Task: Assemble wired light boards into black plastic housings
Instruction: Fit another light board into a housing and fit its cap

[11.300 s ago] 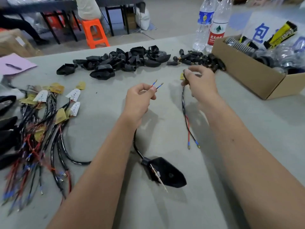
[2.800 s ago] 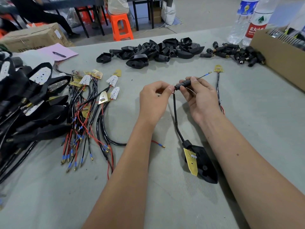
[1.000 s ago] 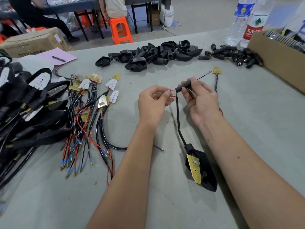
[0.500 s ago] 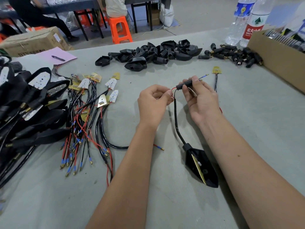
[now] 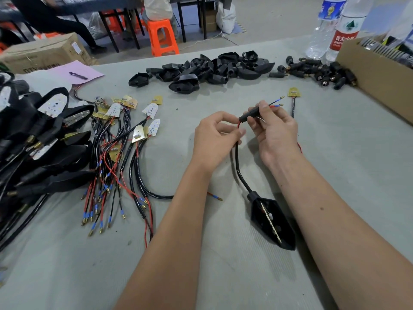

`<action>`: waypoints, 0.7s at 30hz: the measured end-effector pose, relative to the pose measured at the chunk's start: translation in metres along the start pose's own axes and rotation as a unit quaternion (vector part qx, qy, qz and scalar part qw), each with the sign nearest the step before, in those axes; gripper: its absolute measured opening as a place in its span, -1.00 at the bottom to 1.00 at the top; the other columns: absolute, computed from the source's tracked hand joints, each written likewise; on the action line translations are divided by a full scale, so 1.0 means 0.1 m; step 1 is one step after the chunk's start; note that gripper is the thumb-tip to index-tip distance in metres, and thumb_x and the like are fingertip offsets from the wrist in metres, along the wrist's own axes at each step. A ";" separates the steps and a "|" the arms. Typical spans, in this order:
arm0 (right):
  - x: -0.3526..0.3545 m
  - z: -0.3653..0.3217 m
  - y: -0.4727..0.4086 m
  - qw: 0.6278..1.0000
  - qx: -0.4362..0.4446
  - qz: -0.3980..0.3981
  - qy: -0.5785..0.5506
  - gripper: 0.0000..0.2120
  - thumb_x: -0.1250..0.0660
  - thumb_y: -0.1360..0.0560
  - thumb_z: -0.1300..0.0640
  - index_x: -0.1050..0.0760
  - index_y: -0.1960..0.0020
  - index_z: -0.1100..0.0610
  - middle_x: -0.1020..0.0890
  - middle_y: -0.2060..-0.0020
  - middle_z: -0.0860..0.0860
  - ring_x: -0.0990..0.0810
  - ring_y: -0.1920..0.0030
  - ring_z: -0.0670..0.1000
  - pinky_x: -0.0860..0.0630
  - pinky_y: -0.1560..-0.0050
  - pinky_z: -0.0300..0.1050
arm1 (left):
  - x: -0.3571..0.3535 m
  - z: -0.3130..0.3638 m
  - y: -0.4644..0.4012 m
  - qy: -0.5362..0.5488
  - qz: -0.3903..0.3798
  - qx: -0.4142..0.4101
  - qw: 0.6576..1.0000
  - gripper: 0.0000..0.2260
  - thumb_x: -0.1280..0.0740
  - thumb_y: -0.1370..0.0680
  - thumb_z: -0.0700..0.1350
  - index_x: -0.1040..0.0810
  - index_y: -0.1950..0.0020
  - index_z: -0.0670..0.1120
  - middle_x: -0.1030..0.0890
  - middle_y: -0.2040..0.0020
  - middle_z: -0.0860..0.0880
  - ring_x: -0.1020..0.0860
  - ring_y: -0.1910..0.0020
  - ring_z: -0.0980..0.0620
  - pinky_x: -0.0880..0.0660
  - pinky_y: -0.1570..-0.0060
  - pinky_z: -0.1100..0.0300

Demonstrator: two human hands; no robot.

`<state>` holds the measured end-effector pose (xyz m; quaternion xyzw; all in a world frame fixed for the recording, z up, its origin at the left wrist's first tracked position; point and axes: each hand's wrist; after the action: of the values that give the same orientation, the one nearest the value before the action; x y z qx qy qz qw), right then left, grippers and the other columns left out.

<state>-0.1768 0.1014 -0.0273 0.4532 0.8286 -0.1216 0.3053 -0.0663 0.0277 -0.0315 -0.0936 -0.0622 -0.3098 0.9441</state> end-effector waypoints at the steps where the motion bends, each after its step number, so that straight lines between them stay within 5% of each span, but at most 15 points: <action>1: 0.00 0.00 -0.01 1.000 0.003 0.002 0.001 -0.82 -0.36 -0.63 0.26 -0.52 0.16 0.22 -0.66 0.23 0.13 -0.66 0.14 0.12 -0.61 0.16 -0.18 | 0.01 0.00 0.00 0.002 -0.018 0.007 1.000 -0.87 -0.50 -0.50 -0.28 -0.65 0.00 -0.11 -0.73 0.23 -0.08 -0.72 0.26 -0.10 -0.68 0.08 0.00; 7: 0.02 -0.04 -0.02 0.998 0.025 0.012 0.058 -0.76 -0.33 -0.66 0.17 -0.63 0.14 0.22 -0.68 0.20 0.08 -0.67 0.20 0.04 -0.62 0.22 -0.18 | 0.07 0.00 -0.02 0.010 0.009 0.007 1.000 -0.85 -0.43 -0.55 -0.35 -0.73 -0.02 -0.15 -0.74 0.12 -0.11 -0.65 0.22 0.00 -0.65 0.02 0.05; 14: 0.08 -0.08 -0.08 0.979 0.101 0.081 0.157 -0.77 -0.26 -0.69 0.19 -0.63 0.05 0.22 -0.58 0.41 0.05 -0.57 0.45 0.02 -0.56 0.38 -0.13 | 0.12 -0.02 -0.01 0.025 -0.039 0.035 0.998 -0.76 -0.54 -0.43 -0.34 -0.67 -0.06 -0.14 -0.75 0.10 -0.08 -0.73 0.11 -0.04 -0.66 -0.07 0.05; 21: 0.10 -0.08 -0.12 0.964 0.113 0.111 0.216 -0.75 -0.14 -0.71 0.18 -0.48 0.10 0.20 -0.60 0.37 0.11 -0.60 0.50 0.08 -0.55 0.46 -0.13 | 0.13 0.00 0.00 0.059 -0.062 0.049 0.995 -0.91 -0.50 -0.50 -0.33 -0.63 0.06 -0.23 -0.72 0.20 -0.22 -0.67 0.30 -0.05 -0.55 0.28 0.24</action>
<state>-0.1938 0.1055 -0.0284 0.5892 0.8004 -0.0789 0.0779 -0.0559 0.0203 -0.0290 -0.0243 -0.0271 -0.3689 0.9287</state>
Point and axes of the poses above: each hand's wrist, its own y-axis away from the middle knuckle, its own x-axis out of the back of the hand, z = x × y
